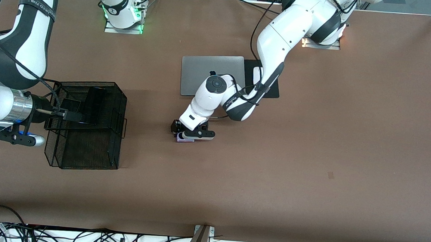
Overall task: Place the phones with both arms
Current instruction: 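Lower the white phone beside the laptop and open the left gripper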
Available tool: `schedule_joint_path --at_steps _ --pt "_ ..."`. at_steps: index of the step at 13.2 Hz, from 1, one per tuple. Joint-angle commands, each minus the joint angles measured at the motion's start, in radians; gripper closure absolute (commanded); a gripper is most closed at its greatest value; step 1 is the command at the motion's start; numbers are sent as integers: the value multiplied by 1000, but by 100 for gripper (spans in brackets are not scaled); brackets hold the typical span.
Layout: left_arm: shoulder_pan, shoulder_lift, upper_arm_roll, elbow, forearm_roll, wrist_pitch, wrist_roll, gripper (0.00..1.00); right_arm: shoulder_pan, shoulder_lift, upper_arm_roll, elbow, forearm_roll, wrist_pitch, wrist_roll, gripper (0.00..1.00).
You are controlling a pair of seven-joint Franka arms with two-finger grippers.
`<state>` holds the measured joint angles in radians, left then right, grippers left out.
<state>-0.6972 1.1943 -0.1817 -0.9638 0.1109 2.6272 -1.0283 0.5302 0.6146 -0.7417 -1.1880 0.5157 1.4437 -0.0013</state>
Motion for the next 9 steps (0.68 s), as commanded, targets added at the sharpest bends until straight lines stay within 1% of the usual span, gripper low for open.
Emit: schedule_joint_path --at_steps 1,3,5,6,8,9 --pt "-8 13 10 43 -23 -15 -2 0 -18 16 4 34 21 -25 4 1" --pt "-10 10 10 45 -23 -26 -4 0 -18 16 4 34 21 -25 4 1" --pt "-5 -2 7 45 -25 -70 -4 0 -13 16 5 36 21 -26 9 1" --pt "4 -22 5 45 -30 -128 0 0 11 14 5 34 15 -25 7 1" --pt "57 -82 4 43 -40 -318 46 0 22 14 5 36 17 -23 -23 1" --pt "92 -123 -13 37 -63 -416 106 0 33 14 5 36 21 -19 -26 1"
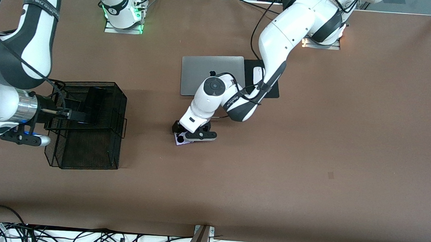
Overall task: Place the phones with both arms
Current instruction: 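Lower the white phone beside the laptop and open the left gripper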
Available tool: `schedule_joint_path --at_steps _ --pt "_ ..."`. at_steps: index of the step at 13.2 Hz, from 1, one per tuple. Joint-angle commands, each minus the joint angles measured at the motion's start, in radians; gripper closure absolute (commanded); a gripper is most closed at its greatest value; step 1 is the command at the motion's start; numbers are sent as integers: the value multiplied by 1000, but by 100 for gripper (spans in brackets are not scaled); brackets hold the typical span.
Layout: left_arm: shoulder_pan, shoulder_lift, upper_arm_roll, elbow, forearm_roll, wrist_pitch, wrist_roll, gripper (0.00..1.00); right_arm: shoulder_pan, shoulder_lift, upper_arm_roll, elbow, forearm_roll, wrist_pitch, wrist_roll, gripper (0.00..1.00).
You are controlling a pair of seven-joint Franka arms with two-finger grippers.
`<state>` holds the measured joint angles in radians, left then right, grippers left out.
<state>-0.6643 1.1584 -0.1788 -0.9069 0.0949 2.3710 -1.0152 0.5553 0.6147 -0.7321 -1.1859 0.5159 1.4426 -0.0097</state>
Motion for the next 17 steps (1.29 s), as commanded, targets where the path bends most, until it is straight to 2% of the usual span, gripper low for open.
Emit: schedule_joint_path --at_steps 1,3,7,8,9,12,14,17 --pt "104 -126 -34 -23 -72 -256 162 0 38 16 0 34 21 -10 -7 1" --pt "153 -201 -50 -21 -80 -445 237 0 112 28 6 34 12 59 8 1" --pt "261 -331 -39 -27 -63 -788 425 0 265 112 10 32 24 178 89 1" --pt "300 -357 -37 -27 -46 -865 497 0 296 135 22 31 24 220 106 1" --pt "345 -387 -37 -30 -26 -918 571 0 310 151 60 13 24 264 117 1" --pt "483 -512 -37 -116 55 -987 774 0 311 166 187 -95 10 447 126 0" --pt "593 -629 -39 -214 104 -983 895 0 337 198 204 -133 7 519 117 0" --pt "725 -724 -45 -228 94 -980 993 0 373 240 206 -187 3 613 100 0"
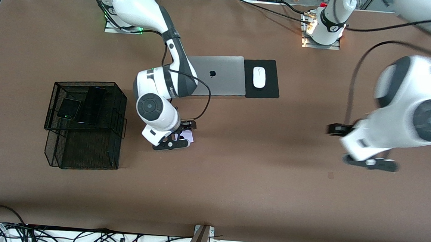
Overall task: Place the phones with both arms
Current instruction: 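Grasp the white phone with the right gripper while the left gripper withdraws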
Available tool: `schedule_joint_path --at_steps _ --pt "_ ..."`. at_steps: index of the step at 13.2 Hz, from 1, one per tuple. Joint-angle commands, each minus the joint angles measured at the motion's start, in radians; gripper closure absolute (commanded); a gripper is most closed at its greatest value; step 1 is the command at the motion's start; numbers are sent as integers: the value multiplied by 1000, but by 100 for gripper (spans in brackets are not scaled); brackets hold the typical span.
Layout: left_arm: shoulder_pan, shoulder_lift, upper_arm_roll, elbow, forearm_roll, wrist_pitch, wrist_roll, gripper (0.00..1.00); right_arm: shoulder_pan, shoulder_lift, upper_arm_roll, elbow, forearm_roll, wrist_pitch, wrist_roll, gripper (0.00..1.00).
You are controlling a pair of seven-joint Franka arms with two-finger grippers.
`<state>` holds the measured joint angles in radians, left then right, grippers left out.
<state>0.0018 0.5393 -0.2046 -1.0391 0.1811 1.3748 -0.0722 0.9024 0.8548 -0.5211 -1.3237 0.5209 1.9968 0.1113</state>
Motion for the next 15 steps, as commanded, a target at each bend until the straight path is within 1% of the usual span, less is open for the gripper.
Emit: schedule_joint_path --at_steps 1,3,5,7,8,9,11,12,13,15 --pt "88 -129 -22 -96 3 18 58 0 38 3 -5 -77 -4 100 -53 0" --pt "96 -182 -22 -98 -8 15 46 0 53 4 -4 -129 -4 158 -105 0" --pt "106 -266 -21 -159 -9 15 43 0 62 4 -4 -159 -5 195 -113 0" --pt "115 -361 -22 -264 -37 50 45 0 75 6 -2 -181 -4 244 -113 0" --pt "118 -408 -22 -325 -72 84 45 0 78 6 -2 -186 -5 250 -113 0" --pt "118 -453 -22 -396 -107 125 45 0 78 9 -2 -186 -5 252 -122 0" --pt "118 -540 -22 -545 -140 212 45 0 81 22 -2 -186 -4 273 -128 0" --pt "118 -559 -22 -590 -146 243 45 0 85 27 -2 -186 -4 283 -130 0" --pt "119 -564 -22 -608 -146 257 45 0 87 33 0 -186 -4 286 -130 0" --pt "116 -550 -22 -610 -155 262 48 0 87 35 -2 -187 -4 287 -130 0"
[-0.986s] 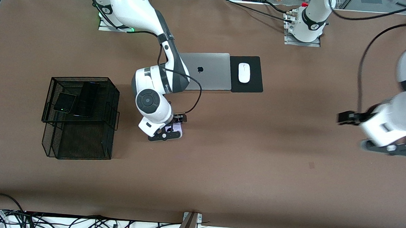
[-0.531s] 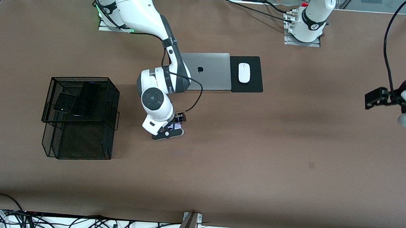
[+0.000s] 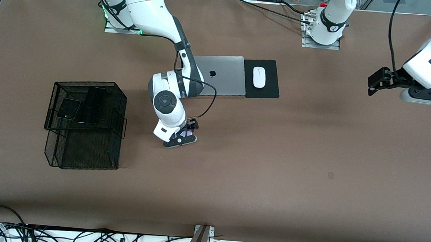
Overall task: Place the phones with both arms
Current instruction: 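Grasp the white phone with the right gripper while the left gripper withdraws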
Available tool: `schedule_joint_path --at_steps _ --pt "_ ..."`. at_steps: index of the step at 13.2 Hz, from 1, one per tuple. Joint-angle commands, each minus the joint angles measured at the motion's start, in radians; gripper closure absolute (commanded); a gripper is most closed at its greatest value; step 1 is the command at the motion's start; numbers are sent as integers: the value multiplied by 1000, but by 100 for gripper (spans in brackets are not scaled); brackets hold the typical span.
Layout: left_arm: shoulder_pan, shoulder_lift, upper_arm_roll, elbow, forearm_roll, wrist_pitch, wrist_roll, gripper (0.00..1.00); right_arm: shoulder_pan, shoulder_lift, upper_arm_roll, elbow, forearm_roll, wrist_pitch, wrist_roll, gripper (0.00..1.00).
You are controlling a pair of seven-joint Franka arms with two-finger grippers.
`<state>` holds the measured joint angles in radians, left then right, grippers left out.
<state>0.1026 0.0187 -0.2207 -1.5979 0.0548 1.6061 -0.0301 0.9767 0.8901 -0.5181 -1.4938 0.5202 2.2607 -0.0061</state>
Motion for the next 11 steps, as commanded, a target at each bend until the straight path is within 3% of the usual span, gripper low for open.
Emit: schedule_joint_path --at_steps 1,7,9,10,11 --pt "15 -14 -6 -44 -35 31 7 0 13 1 -4 -17 -3 30 -12 0" --pt "17 7 -5 -31 -35 34 9 0 17 9 13 -39 -2 85 -12 0" --pt "17 32 0 19 -32 29 3 0 17 13 15 -39 0 94 -11 1" --pt "17 32 1 24 -32 29 -1 0 19 12 13 -40 -2 108 -12 8" --pt "17 32 3 24 -30 29 -1 0 19 12 15 -42 0 109 -12 40"
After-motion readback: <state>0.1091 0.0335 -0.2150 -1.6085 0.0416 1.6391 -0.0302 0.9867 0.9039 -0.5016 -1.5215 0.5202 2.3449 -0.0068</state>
